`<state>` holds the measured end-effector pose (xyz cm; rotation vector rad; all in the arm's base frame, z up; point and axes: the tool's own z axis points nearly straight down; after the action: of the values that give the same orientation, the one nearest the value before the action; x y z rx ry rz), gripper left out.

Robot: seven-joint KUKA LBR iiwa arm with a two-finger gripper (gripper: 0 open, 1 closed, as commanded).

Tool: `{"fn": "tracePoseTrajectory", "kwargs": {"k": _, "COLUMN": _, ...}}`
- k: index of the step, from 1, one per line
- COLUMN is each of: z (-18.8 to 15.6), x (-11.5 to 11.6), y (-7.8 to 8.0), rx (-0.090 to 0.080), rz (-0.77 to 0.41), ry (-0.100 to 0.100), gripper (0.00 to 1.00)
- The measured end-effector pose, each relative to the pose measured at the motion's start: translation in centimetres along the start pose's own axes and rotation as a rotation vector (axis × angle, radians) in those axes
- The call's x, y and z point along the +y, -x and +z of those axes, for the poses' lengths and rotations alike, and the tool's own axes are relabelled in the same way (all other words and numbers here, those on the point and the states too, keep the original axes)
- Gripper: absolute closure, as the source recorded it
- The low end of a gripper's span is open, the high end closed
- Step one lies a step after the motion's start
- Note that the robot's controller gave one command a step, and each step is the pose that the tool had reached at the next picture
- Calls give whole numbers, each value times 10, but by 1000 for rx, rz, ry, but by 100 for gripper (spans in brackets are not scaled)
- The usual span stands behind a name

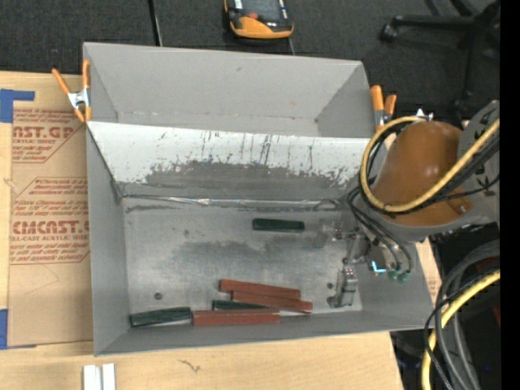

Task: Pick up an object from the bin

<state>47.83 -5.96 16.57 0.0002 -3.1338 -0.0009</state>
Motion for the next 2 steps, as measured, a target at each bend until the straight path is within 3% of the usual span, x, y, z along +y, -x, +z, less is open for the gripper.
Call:
{"fn": "tracePoseTrajectory", "kwargs": {"k": 1, "z": -4, "x": 0, "y": 2, "rx": -8, "rz": -1, "ry": -1, "gripper": 0}}
{"fn": "tracePoseTrajectory", "kwargs": {"k": 2, "z": 50, "x": 70, "y": 4, "rx": -6, "rz": -71, "ry": 0, "gripper": 0}}
